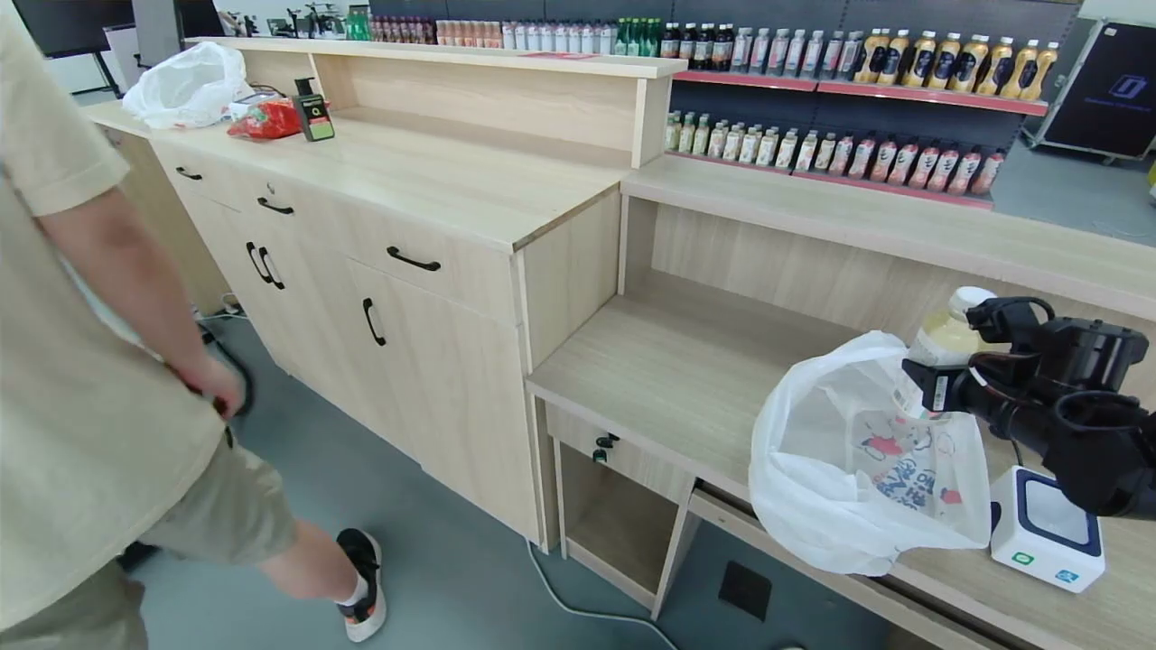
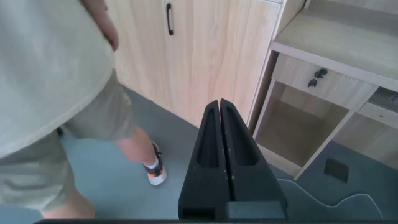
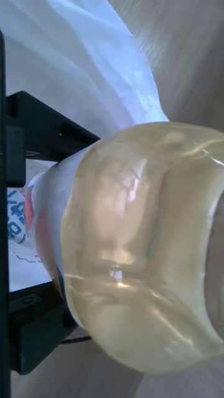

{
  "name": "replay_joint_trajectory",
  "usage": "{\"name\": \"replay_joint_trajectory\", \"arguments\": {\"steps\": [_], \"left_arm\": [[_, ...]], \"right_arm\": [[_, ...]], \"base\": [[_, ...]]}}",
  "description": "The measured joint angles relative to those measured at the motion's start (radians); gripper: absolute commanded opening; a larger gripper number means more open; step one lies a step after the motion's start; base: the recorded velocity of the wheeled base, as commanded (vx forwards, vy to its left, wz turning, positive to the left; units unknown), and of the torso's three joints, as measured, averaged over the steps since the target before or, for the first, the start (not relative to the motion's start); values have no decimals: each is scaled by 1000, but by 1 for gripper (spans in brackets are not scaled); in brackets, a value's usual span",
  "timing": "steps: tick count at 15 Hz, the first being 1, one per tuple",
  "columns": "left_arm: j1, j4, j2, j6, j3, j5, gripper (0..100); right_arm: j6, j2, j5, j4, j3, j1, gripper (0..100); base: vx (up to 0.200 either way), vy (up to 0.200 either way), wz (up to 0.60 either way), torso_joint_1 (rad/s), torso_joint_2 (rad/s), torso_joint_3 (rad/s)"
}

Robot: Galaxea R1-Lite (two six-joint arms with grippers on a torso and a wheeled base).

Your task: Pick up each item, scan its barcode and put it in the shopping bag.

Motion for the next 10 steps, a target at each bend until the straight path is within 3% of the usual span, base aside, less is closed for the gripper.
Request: {"name": "replay_joint_trajectory", "arguments": {"steps": [10], "left_arm": [[0, 0, 0, 0, 0, 0, 0]], "right_arm": [[-30, 215, 90, -119, -52, 27, 0]], "base": [[0, 0, 0, 0, 0, 0]]}}
